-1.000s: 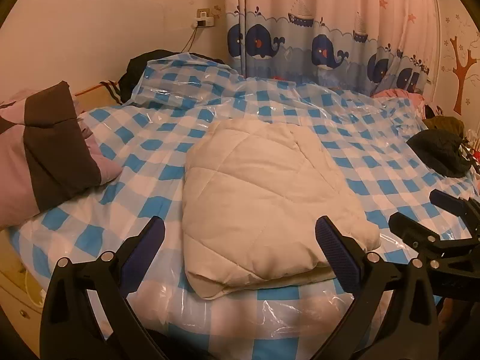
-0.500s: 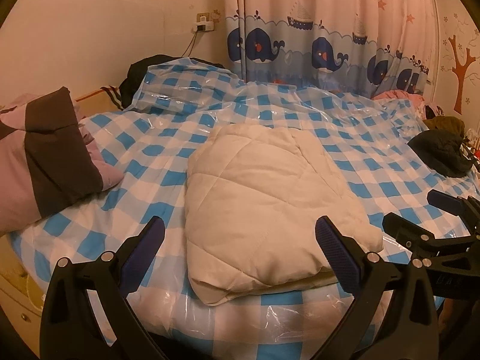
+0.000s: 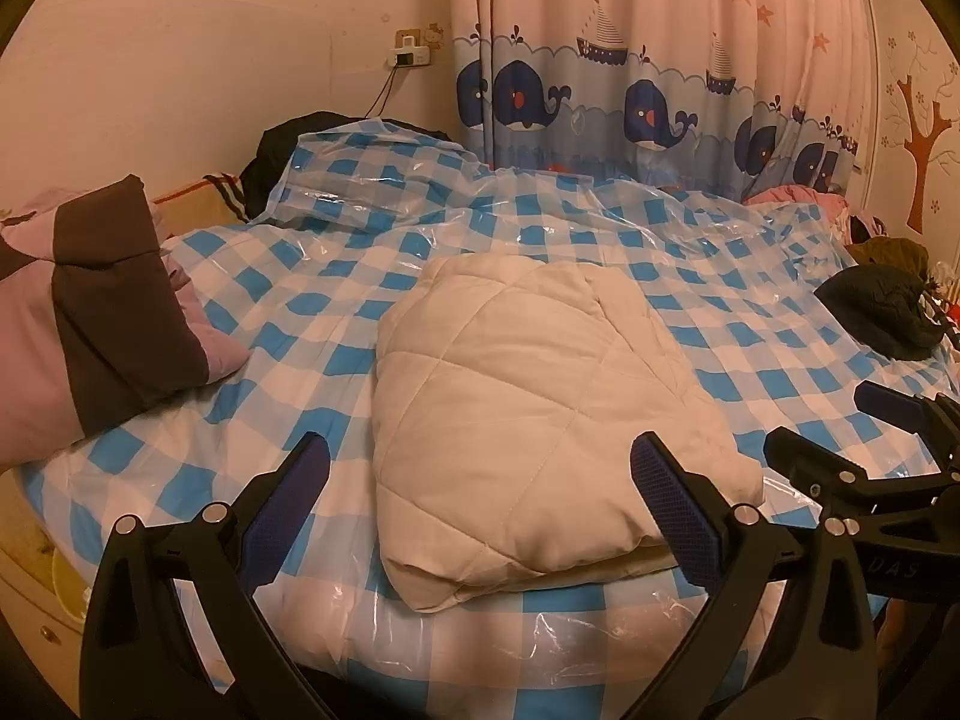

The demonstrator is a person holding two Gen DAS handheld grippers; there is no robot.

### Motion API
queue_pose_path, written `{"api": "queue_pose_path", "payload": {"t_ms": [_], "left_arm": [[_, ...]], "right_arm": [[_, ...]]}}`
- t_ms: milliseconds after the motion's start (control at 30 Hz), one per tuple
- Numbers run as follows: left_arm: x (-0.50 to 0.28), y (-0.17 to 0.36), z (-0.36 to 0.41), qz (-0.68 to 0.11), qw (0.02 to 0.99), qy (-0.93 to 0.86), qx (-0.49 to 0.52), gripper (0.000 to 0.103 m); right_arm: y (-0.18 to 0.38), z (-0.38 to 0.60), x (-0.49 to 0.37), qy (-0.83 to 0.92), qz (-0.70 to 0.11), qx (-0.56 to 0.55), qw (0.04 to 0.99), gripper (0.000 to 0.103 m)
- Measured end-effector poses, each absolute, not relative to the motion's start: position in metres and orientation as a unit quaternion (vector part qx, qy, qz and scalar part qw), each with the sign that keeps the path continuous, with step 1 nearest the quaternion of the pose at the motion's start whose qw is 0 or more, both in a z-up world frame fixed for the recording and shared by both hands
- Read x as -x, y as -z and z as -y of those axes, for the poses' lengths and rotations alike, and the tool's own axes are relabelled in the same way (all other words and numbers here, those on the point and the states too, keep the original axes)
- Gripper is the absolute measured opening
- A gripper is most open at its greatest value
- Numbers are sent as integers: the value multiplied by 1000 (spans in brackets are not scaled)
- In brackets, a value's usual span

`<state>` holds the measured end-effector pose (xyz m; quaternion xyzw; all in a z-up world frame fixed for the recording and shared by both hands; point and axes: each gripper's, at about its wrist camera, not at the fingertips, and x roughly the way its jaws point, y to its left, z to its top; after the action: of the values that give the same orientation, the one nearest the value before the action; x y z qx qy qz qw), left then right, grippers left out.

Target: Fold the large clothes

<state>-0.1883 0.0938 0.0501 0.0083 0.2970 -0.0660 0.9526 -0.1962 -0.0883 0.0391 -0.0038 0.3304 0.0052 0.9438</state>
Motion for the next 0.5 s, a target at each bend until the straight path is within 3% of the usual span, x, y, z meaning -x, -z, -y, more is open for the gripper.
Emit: {"api": "queue_pose_path", "payload": {"t_ms": [500], "left_arm": [[190, -51, -93, -299, 952, 63, -7, 96]], "right_arm": [[-39, 88, 197, -1, -332, 6, 943, 97]]}}
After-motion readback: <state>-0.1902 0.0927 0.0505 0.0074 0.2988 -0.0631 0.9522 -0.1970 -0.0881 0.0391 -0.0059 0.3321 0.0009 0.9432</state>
